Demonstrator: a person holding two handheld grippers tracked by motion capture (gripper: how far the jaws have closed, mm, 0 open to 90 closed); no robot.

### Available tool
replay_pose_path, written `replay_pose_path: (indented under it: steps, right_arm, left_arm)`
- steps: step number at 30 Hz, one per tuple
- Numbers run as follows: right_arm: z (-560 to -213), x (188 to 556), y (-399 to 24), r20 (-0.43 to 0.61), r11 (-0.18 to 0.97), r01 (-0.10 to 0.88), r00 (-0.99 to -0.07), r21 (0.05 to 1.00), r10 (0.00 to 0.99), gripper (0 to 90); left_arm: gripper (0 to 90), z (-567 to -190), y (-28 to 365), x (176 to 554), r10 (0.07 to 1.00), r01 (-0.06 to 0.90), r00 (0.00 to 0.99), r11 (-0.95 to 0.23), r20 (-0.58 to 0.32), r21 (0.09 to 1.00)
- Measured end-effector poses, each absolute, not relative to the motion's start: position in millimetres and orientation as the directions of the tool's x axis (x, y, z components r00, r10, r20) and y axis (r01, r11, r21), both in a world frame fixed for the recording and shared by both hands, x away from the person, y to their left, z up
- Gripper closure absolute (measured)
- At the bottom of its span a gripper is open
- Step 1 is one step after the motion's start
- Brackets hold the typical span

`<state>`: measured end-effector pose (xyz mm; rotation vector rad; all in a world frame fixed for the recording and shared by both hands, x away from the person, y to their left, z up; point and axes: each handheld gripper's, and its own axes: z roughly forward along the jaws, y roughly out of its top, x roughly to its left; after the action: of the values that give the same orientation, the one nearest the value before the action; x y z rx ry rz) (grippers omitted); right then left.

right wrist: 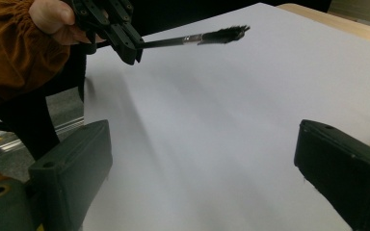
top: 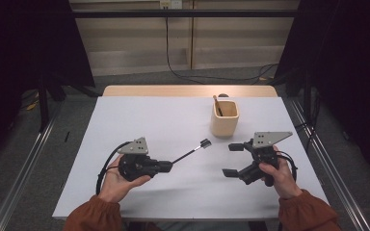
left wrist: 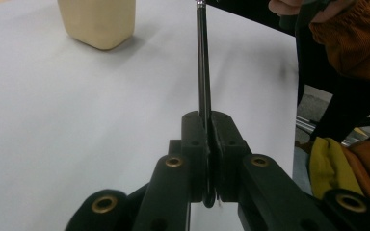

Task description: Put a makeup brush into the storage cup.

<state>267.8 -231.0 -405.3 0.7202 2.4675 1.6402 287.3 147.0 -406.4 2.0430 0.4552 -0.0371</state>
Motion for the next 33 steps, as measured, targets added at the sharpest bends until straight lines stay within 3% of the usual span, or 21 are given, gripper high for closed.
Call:
replay_pose_path:
  steps: [33]
  right_arm:
    - [-409.3, 264.9, -219.8, 0.145, 0.280, 0.285, -0.890, 0.917, 0.432, 4.4]
  left_arm:
    - [85.3, -415.2, 131.1, 274.5, 0.290, 0.258, 0.939, -0.246, -0.183, 0.934]
